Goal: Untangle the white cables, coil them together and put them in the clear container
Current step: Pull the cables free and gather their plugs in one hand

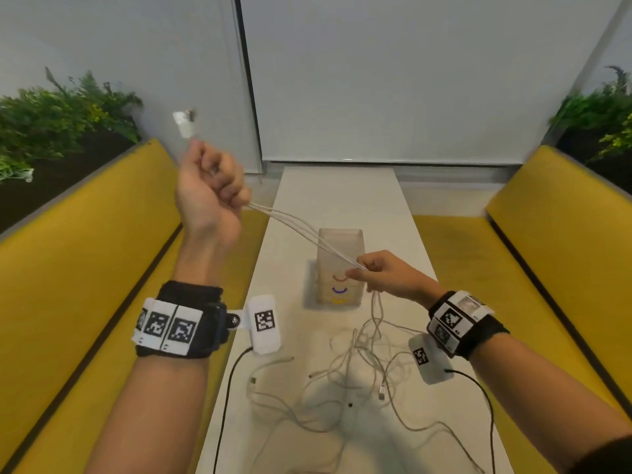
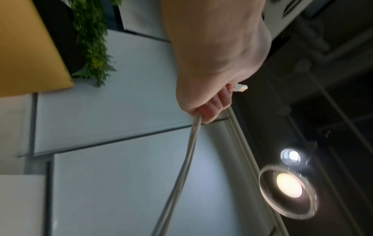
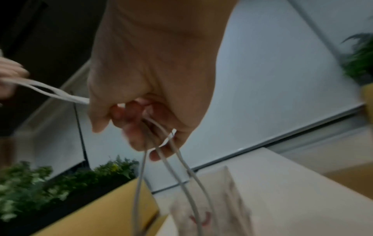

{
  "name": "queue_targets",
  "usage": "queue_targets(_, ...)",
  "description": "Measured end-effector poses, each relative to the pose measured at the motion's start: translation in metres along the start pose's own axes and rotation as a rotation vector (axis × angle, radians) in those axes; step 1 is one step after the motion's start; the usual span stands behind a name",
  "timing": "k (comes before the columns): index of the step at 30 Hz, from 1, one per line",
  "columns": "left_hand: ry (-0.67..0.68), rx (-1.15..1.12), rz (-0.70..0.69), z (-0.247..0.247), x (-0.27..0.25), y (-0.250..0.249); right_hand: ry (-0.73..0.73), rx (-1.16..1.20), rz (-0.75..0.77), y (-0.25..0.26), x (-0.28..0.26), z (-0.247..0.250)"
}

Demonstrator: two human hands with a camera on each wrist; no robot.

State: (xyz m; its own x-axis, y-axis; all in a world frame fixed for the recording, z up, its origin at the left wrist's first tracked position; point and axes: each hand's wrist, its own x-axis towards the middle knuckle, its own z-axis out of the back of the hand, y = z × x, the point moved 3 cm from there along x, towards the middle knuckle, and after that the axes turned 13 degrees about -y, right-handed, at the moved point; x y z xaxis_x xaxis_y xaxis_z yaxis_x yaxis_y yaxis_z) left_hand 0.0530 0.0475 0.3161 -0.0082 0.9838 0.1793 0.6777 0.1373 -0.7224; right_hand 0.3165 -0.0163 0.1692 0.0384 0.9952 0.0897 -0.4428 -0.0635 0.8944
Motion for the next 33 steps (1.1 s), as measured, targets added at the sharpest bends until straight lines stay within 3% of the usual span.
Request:
queue_targets(6, -0.116, -0.199, -0.245, 0.021, 0.021, -0.069, -0.023, -0.042, -0.141, -0.062, -0.013, 0.018)
queue_targets(10, -0.130, -0.268, -0.322, 0.039, 0.038, -0.080, -0.054, -0.105, -0.148, -0.064, -0.012, 0.017)
queue_targets(18, -0.130, -0.212, -0.399, 0.161, 0.121, -0.091, -0.088, -0.296, -0.218, -0.095, -0.026, 0.035)
queue_targets(21, -0.197, -0.154, -0.399, 0.122, 0.084, -0.091, -0.085, -0.286, -0.225, -0.111, -0.032, 0.036)
queue_targets(25, -0.160, -0.030, -0.273, 0.048, 0.032, -0.066, -0.096, -0.257, -0.252, -0.111, -0.031, 0.034)
queue_targets(30, -0.030, 0.246, -0.080, 0.029, 0.018, -0.013, -0.029, -0.216, -0.305, -0.098, -0.029, 0.033)
queue_targets(33, 0.024, 0.375, -0.118, 0.022, 0.009, 0.003, -0.014, -0.337, -0.274, -0.099, -0.026, 0.038)
